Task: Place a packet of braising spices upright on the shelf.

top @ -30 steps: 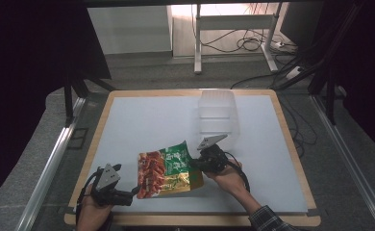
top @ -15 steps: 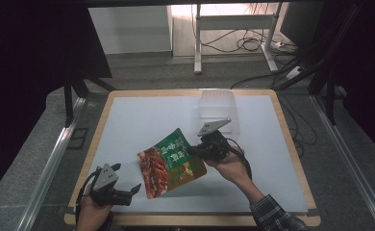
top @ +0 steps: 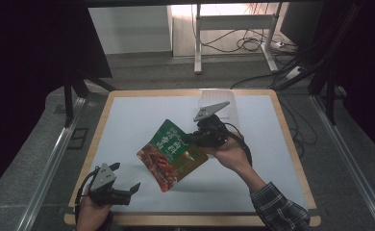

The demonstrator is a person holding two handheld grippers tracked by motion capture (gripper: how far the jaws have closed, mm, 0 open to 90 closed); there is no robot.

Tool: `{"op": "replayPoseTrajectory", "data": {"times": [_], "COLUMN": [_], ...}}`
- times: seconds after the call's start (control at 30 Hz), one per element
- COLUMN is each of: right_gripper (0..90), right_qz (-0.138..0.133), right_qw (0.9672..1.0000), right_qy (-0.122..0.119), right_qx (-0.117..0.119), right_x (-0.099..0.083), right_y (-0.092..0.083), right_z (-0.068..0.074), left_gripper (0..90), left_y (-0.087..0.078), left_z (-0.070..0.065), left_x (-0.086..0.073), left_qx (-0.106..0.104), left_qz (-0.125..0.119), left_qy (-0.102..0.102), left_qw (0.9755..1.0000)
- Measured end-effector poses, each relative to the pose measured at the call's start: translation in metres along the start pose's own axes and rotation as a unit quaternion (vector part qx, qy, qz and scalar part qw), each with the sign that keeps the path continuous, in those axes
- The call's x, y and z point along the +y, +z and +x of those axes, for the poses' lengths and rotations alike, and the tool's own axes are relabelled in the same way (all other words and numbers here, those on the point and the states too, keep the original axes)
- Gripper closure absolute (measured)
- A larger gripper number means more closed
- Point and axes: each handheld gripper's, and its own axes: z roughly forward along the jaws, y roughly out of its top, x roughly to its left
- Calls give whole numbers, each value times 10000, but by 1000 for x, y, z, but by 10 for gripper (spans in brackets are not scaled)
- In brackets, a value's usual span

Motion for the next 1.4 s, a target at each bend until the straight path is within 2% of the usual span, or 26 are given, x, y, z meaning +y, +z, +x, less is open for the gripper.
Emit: {"op": "replayPoseTrajectory", "data": {"times": [0.3,0.6,0.83,1.03,1.4], "right_gripper": [898,898,897,897,898], "right_qz": [-92,-137,-204,-284,-343], "right_qw": [9999,9991,9978,9978,9966], "right_qy": [-113,-269,-290,-161,-182], "right_qx": [-38,-305,-560,-576,-727], "right_x": [15,33,42,47,69], "right_y": [-11,-20,-25,-30,-32], "right_z": [3,1,-10,-21,-36], "left_gripper": [2,2,2,2,2], "left_y": [0,0,0,0,1], "left_z": [0,0,0,0,0], "left_x": [0,0,0,0,1], "left_qx": [10,12,11,1,-9], "left_qz": [29,25,37,50,53], "left_qy": [29,43,36,45,67], "left_qw": [10000,10000,10000,10000,10000]}}
